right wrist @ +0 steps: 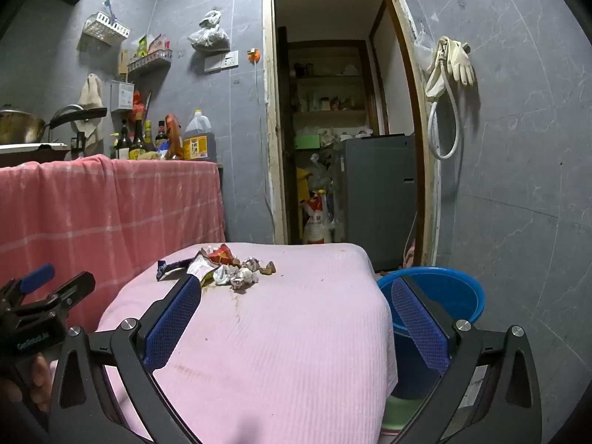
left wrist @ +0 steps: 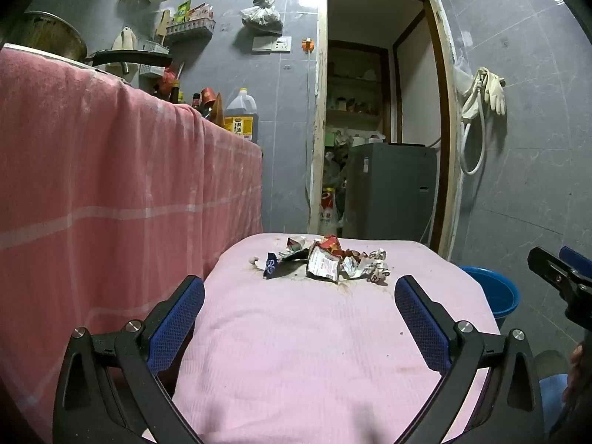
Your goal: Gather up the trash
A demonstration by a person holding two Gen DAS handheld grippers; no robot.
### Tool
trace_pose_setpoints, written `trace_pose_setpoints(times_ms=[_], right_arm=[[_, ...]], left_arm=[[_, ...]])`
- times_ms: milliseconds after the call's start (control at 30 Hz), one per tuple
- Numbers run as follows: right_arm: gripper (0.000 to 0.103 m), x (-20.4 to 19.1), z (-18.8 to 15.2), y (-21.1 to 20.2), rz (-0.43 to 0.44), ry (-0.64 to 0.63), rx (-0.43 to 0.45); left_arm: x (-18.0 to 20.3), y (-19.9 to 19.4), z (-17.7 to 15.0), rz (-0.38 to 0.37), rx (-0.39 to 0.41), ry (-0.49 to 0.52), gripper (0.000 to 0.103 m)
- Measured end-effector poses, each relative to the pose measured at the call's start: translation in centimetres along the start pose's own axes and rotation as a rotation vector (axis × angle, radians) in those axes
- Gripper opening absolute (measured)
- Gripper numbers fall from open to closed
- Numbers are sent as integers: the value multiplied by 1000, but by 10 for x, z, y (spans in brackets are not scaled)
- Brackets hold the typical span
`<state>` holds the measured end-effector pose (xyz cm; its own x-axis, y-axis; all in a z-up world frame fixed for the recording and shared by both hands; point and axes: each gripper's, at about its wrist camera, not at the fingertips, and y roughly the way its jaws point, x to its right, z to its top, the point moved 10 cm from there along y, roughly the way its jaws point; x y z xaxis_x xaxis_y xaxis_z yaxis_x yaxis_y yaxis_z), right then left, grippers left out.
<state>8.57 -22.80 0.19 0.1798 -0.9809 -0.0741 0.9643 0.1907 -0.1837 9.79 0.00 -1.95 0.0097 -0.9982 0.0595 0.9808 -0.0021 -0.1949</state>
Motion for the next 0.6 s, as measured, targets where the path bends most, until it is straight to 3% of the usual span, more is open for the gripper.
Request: trace_pose_setpoints(times_ms=[600], right_arm=[[103,1,0,0,1,2,2]], left_arm=[[0,5,-4,-3,-19,7,101]])
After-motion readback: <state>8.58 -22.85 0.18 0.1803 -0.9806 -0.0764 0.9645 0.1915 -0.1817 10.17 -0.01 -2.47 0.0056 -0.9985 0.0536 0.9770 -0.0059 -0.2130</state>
